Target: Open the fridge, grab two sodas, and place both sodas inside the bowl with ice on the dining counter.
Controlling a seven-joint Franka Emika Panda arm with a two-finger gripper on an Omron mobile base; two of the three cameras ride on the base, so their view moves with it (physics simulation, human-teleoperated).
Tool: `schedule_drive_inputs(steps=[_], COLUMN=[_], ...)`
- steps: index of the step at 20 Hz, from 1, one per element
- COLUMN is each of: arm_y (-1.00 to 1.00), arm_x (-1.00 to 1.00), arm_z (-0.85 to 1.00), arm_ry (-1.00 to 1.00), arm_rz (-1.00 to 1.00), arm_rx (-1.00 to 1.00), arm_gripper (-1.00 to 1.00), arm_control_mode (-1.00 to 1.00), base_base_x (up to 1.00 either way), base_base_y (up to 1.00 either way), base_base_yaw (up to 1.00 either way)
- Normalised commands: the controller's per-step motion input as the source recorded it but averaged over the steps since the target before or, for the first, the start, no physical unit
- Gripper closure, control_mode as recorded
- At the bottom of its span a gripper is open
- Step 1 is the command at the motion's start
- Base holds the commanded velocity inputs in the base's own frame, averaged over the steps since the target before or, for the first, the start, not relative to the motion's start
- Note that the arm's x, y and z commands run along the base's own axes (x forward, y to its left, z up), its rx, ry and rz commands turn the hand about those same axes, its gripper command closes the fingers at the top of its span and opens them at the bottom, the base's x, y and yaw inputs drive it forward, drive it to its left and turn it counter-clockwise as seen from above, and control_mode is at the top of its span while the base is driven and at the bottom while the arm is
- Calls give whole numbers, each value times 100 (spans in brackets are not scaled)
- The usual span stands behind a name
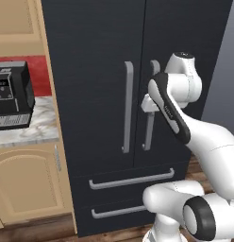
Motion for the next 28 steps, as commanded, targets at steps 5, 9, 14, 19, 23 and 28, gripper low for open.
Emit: schedule_drive_inputs(steps=[5, 9, 14, 19, 23, 28], arm_y=[-4, -27, -10, -3, -15, -3], arm_x=[-2, 25, 26, 23, 48, 50], arm_z=[1, 7, 13, 11, 0, -4], arm_ry=[-12, -27, -14, -4, 0, 0], arm_rz=[3, 6, 0, 0, -3, -8], arm_rx=[7, 16, 3, -1, -3, -3], arm_gripper=[-100, -100, -100, -100, -100, -100], arm_control_mode=[-100, -100, -100, -100, -100, -100], base_base_x=[-13, 0, 0, 0, 0, 0], base_base_y=[-6, 0, 0, 0, 0, 0], base_base_yaw=[0, 0, 0, 0, 0, 0])
